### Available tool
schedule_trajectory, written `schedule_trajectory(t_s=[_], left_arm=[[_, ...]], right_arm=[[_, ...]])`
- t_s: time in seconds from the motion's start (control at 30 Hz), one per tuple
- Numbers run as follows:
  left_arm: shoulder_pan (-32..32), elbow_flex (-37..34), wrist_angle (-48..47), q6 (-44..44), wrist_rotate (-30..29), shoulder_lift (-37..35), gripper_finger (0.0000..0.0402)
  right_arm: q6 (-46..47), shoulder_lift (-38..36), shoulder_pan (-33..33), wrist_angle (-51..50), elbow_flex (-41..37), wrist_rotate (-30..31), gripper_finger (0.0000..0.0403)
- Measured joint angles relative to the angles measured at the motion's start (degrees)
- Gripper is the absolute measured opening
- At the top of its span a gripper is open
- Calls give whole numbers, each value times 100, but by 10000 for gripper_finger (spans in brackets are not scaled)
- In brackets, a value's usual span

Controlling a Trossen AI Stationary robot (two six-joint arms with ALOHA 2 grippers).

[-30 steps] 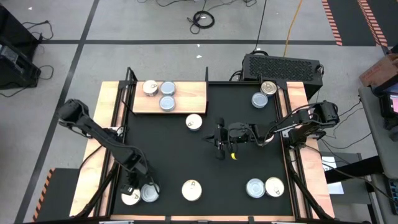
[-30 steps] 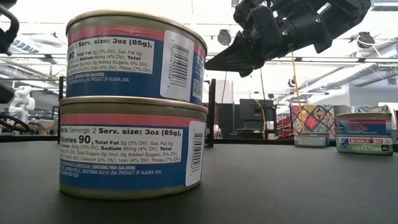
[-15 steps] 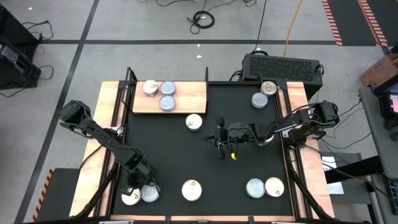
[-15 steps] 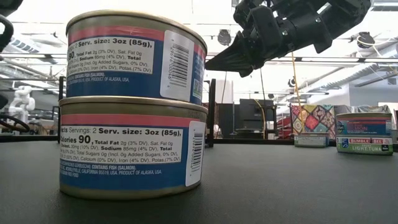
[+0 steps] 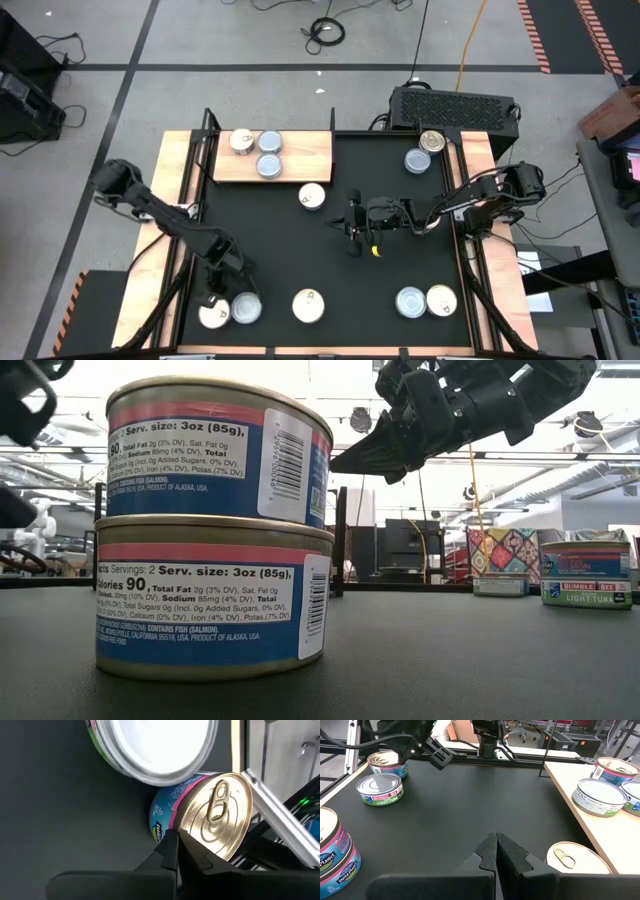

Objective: Stack canned seafood by type on shelf
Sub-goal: Put the blue tuna can on the shelf

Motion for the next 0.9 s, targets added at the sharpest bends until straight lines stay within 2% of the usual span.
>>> schedule_trajectory(t_s=[0.17, 0.33, 0.73, 0.9], left_arm=[[312, 2, -263, 8, 351, -291, 1], [620, 2, -611, -1, 355, -592, 1], [2020, 2, -585, -397, -479, -1042, 0], [2685, 2, -155, -805, -616, -1047, 0]], right_arm=[[0, 0, 0, 0, 0, 0, 0], [0, 0, 0, -1, 0, 0, 0], [-20, 0, -1, -38, 1, 0, 0], [-20, 0, -2, -43, 0, 0, 0]])
